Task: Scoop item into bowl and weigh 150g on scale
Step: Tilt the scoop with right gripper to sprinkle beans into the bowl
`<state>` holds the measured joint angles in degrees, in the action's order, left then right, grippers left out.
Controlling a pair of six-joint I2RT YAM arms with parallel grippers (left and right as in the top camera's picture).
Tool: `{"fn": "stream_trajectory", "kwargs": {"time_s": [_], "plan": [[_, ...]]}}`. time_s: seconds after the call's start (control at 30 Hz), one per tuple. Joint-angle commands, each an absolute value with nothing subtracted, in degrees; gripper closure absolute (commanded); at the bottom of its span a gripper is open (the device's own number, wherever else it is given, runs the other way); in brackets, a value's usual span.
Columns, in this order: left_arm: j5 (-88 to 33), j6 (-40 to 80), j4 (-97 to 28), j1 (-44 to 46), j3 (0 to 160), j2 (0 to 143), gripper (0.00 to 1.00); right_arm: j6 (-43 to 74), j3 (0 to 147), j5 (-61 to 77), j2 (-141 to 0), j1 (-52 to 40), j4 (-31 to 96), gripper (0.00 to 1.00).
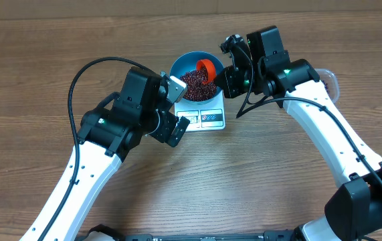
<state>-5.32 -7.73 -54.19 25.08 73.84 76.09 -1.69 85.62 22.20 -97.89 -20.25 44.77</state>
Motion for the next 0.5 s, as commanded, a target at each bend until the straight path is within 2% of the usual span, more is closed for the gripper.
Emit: {"fn": "stream_trajectory", "kwargs": {"time_s": [0.0,0.47], "plan": [[-4.9,-8.8,-54.1,25.1,73.6,75.6,0.00,-1.7,87.5,22.1,-96.3,-20.1,44.8,0.97],[-4.9,-8.8,-54.1,25.1,73.6,75.6,0.01,-1.5,87.5,28.0,-96.3,-17.9,45.4,0.96]]}}
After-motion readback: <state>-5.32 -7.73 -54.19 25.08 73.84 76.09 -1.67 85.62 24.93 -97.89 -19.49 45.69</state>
